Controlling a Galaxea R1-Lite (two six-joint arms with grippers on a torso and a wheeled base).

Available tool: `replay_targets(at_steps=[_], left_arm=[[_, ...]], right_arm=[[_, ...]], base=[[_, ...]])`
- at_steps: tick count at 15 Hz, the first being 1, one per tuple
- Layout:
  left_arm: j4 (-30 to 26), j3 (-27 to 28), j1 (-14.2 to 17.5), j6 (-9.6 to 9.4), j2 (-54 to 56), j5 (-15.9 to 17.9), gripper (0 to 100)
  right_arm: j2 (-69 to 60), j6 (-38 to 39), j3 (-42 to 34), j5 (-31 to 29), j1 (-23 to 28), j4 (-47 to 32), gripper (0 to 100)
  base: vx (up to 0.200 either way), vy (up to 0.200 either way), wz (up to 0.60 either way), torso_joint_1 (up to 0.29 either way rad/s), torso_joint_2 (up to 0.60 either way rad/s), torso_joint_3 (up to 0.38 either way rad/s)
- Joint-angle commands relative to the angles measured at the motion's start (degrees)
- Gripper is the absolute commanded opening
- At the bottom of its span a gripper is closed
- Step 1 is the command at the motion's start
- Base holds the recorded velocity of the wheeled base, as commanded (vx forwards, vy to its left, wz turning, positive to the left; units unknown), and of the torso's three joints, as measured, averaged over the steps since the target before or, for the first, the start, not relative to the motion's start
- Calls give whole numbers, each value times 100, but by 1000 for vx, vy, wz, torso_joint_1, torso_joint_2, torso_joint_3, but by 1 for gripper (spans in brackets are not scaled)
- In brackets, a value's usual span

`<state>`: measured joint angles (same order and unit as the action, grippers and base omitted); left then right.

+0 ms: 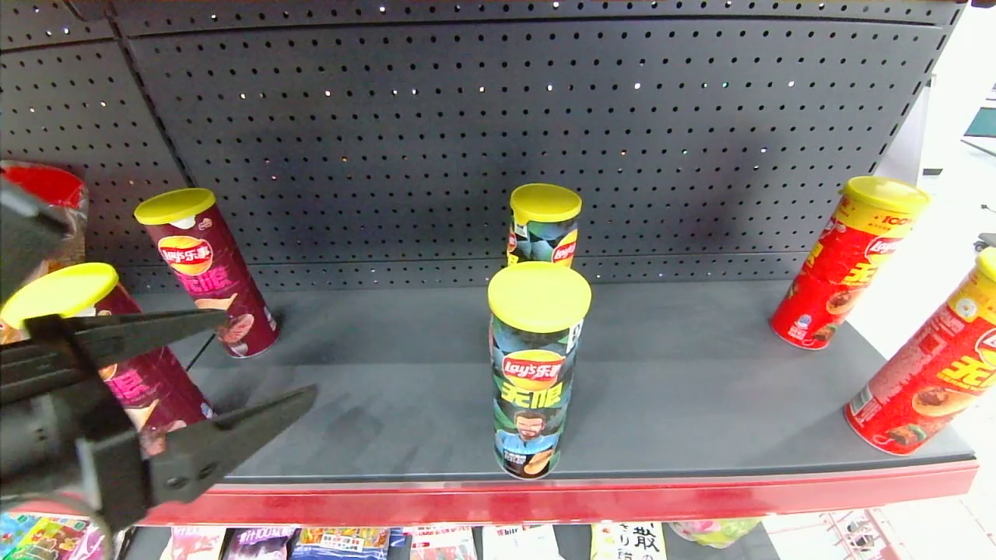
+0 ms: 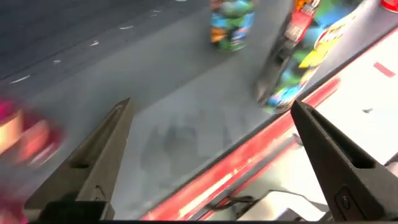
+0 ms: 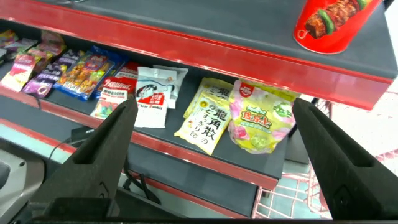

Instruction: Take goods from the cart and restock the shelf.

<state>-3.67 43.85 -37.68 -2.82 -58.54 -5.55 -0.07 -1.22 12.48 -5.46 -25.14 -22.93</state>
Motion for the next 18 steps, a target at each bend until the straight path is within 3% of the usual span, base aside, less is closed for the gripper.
replay_targets(at_steps=[1, 3, 4, 5, 7, 9, 10, 11, 13, 14, 15, 16, 18], left_arm=[[-1655, -17, 332, 9, 2294, -711, 100], [-3307, 80, 912, 18, 3525, -878, 100], [-3817, 89, 1263, 44, 3955, -878, 100], [-4467, 62, 1940, 62, 4527, -878, 100], [-4845, -245, 2713, 246, 5133, -860, 100], [-4836, -474, 2863, 510, 5300, -922, 100], [-4871, -553, 2933, 809, 5283, -1071, 100], [-4898, -702, 3241, 906, 5186, -1089, 100], [-4924, -817, 3970, 914, 5054, -1045, 100], [-4942, -992, 4076, 897, 5168, -913, 100], [-4907, -1265, 4014, 870, 5432, -570, 100], [-4652, -1502, 3742, 827, 5713, -157, 100], [-4028, -2021, 3733, 668, 5854, 379, 100]], right_arm=[[7, -1, 0, -52, 158, -1, 100], [7, -1, 0, -113, 606, 8, 100], [7, -1, 0, -271, 589, -1, 100], [7, -10, 0, -579, 589, 8, 100], [7, 16, -9, -632, 589, 8, 100], [7, 16, -9, -614, 589, 8, 100], [7, 139, -9, -623, 580, -1, 100], [7, 166, -18, -649, 589, 8, 100], [130, 96, -9, -816, 826, -1, 100], [209, 96, -9, -1133, 853, 25, 100], [306, 96, -9, -1317, 861, 25, 100], [579, 104, 44, -1352, 1002, 52, 100], [1229, 113, 140, -1335, 1477, 157, 100]], base=[[0, 0, 0, 0, 0, 0], [0, 0, 0, 0, 0, 0], [0, 0, 0, 0, 0, 0], [0, 0, 0, 0, 0, 0], [0, 0, 0, 0, 0, 0], [0, 0, 0, 0, 0, 0], [0, 0, 0, 0, 0, 0], [0, 0, 0, 0, 0, 0], [0, 0, 0, 0, 0, 0], [0, 0, 0, 0, 0, 0], [0, 0, 0, 0, 0, 0], [0, 0, 0, 0, 0, 0], [0, 0, 0, 0, 0, 0]])
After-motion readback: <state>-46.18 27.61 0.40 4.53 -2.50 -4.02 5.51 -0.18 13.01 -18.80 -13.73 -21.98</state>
